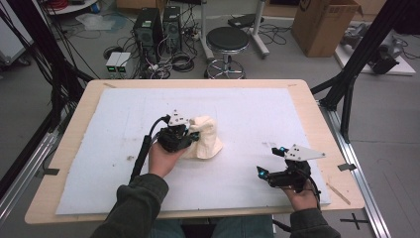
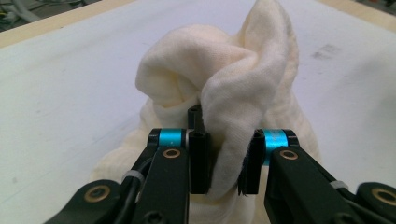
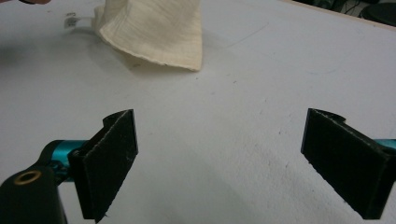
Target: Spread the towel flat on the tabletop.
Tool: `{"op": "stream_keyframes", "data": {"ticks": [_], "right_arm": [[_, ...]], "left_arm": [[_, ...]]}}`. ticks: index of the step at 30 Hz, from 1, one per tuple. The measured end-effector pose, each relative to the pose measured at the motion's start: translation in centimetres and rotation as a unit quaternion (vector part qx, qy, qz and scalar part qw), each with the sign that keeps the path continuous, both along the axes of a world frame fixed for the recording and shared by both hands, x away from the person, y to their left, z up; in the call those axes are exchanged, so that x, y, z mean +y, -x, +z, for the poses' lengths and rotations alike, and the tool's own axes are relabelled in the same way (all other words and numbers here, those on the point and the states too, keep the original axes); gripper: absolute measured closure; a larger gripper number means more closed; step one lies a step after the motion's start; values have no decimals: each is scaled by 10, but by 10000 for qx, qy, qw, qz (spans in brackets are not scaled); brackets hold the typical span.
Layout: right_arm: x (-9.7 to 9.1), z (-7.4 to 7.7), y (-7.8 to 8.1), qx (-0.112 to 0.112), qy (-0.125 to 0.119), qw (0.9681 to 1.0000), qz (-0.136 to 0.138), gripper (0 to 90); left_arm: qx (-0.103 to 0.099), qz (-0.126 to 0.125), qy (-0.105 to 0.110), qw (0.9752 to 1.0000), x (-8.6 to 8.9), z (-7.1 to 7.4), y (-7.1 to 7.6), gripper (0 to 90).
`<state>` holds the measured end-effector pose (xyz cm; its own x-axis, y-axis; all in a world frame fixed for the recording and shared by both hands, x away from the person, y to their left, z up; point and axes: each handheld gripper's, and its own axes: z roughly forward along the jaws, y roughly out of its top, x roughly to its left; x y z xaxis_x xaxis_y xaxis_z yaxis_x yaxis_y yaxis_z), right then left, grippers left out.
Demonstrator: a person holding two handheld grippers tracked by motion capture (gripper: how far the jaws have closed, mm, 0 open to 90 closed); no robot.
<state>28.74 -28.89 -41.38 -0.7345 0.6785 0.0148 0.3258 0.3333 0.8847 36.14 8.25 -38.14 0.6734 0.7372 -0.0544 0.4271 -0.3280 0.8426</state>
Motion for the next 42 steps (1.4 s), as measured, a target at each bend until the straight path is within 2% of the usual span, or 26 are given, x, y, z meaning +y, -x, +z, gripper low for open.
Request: {"op": "stream_keyframes", "data": {"ticks": [2, 4, 5, 8, 9, 10, 11, 14, 18, 19, 20, 23, 24, 26, 29, 33, 37, 39, 42], "right_arm": [[0, 0, 0, 3, 3, 10000, -22, 101], [0, 0, 1, 0, 1, 10000, -21, 101], [0, 0, 1, -1, 11, 10000, -31, 101], [-1, 0, 1, 0, 10, 10000, -30, 101], [-1, 0, 1, -6, 13, 10000, -30, 101], [-1, 0, 1, -1, 7, 10000, -30, 101], [-1, 0, 1, -16, 10, 10000, -32, 101], [0, 0, 1, -6, 19, 10000, -26, 101], [0, 0, 0, -33, 29, 10000, -11, 101], [0, 0, 0, -13, 26, 10000, -5, 101], [0, 0, 0, -14, 30, 10000, -8, 101], [1, -1, 0, -1, 32, 10000, 10, 101], [0, -1, 0, -2, 57, 10000, 21, 101], [0, -1, 0, 12, 63, 10000, 21, 101], [-1, -2, -1, 30, 63, 10000, 37, 101], [-1, -3, -1, 38, 56, 10000, 53, 101], [-2, -3, -1, 44, 49, 10000, 69, 101], [-2, -3, -1, 48, 44, 10000, 68, 101], [0, -3, -1, 55, 39, 9999, 84, 101]], "left_arm": [[-34, -103, -23, 9999, -4, 4, 3, 779], [-37, -201, 63, 9998, -9, 8, 7, 779], [-54, -327, 67, 9994, -14, 12, 10, 779], [-53, -448, 110, 9989, -19, 16, 14, 778], [-53, -592, 117, 9982, -25, 19, 18, 778], [-53, -592, 117, 9982, -25, 19, 18, 778], [5, -722, 114, 9973, -30, 21, 20, 777], [-55, -813, -13, 9967, -35, 19, 18, 775], [104, -841, -154, 9963, -42, 3, 3, 770], [212, -785, -226, 9964, -45, -7, -7, 770], [212, -785, -226, 9964, -45, -7, -7, 767], [282, -691, -236, 9969, -47, -21, -21, 760], [293, -581, -308, 9974, -50, -28, -27, 758], [319, -554, -301, 9975, -50, -31, -29, 754], [367, -434, -460, 9973, -52, -40, -36, 731], [438, -380, -479, 9972, -50, -42, -39, 638], [352, -389, -435, 9977, -45, -35, -37, 472], [233, -389, -373, 9983, -39, -26, -32, 428], [165, -395, -321, 9986, -33, -21, -28, 389]]}}
